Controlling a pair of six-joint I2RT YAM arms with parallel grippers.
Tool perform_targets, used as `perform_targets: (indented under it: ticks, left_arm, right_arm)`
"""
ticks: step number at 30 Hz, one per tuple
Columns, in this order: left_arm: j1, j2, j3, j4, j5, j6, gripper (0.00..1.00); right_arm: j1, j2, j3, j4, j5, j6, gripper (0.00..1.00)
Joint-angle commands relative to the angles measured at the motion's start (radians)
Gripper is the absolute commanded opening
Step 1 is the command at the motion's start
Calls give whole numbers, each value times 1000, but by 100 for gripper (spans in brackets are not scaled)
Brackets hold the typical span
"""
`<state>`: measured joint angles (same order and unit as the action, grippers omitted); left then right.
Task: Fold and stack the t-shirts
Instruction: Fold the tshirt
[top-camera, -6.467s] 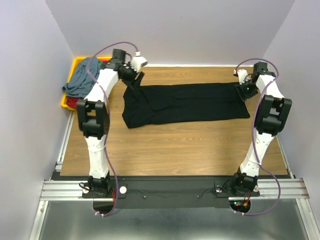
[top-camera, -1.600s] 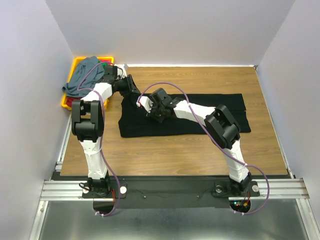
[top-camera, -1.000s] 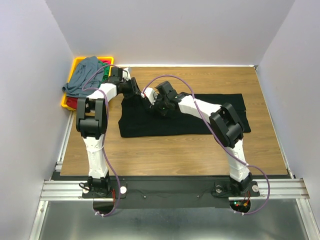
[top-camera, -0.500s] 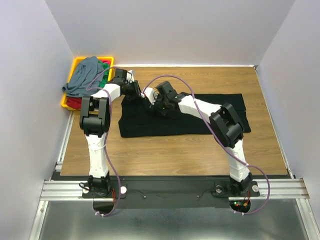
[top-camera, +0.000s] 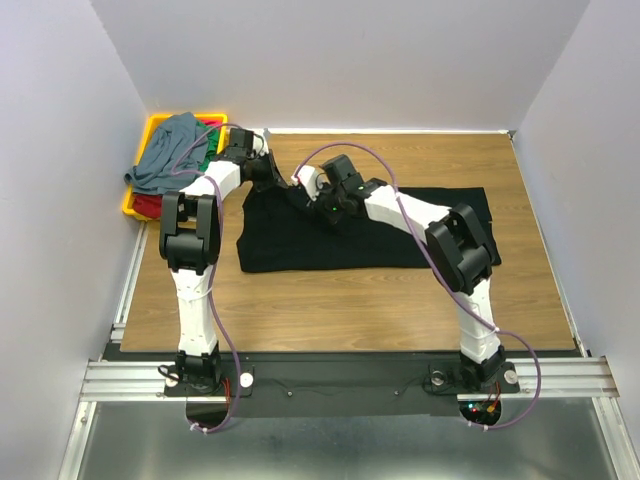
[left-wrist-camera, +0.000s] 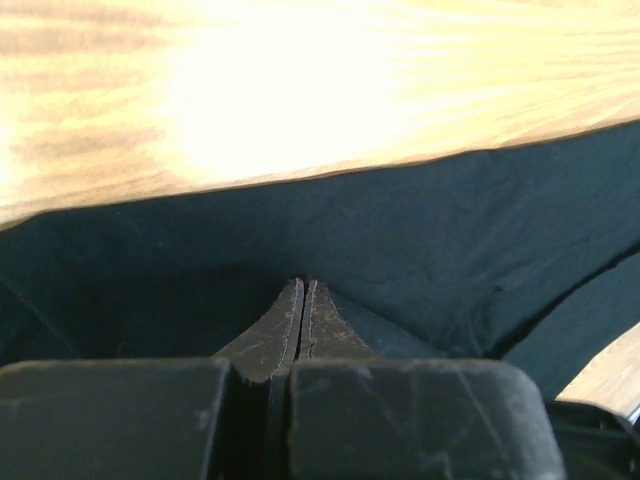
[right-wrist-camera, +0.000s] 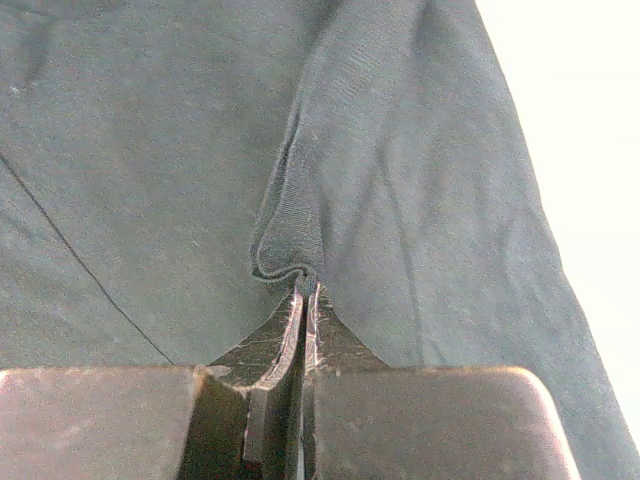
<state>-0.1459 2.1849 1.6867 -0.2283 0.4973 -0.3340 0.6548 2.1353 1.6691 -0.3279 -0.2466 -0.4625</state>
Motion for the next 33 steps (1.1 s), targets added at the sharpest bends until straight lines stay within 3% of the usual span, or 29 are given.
perform_targets:
  ticks: [1,22,33]
  left_arm:
    - [-7,-22,79,7,12,13,0]
    - [-26,62,249,-22,9,7,0]
    - [-21,33,197,-25,18,49,0]
  right_arm:
    - [-41,-74,60,47,-14,36,1]
    - [-139,-32,86,90,-45,76,0]
    - [-144,-26,77,92,-40,45,1]
